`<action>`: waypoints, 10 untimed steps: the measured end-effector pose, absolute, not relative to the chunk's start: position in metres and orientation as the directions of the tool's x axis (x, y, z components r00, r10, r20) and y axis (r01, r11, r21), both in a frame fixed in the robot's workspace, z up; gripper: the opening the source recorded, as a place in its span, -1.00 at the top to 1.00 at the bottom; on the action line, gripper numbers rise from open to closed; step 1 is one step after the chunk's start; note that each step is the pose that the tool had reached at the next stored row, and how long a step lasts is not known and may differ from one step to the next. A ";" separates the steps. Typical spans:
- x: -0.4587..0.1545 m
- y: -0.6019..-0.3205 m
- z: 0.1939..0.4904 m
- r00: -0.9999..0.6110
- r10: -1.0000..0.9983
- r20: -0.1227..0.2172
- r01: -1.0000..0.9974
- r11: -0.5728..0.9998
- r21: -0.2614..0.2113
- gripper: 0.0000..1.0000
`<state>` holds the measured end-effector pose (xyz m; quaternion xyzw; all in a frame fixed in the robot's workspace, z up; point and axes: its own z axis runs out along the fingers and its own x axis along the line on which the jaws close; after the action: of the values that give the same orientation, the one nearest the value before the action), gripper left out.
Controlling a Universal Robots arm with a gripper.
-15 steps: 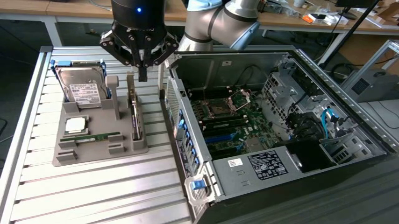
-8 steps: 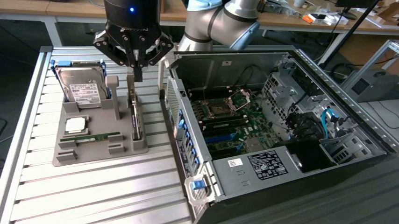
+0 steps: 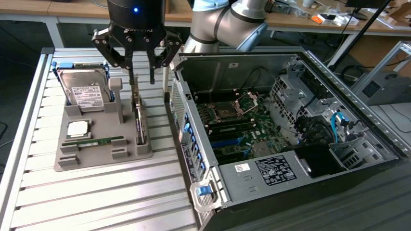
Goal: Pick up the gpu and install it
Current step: 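Pick up the gpu and move the gpu toward the slot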
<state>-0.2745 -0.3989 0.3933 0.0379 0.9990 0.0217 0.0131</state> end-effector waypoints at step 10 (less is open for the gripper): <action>-0.274 -0.399 0.391 -0.997 0.076 -0.024 0.075 0.996 0.044 0.16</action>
<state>-0.2744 -0.3989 0.3907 0.0379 0.9990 0.0217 0.0130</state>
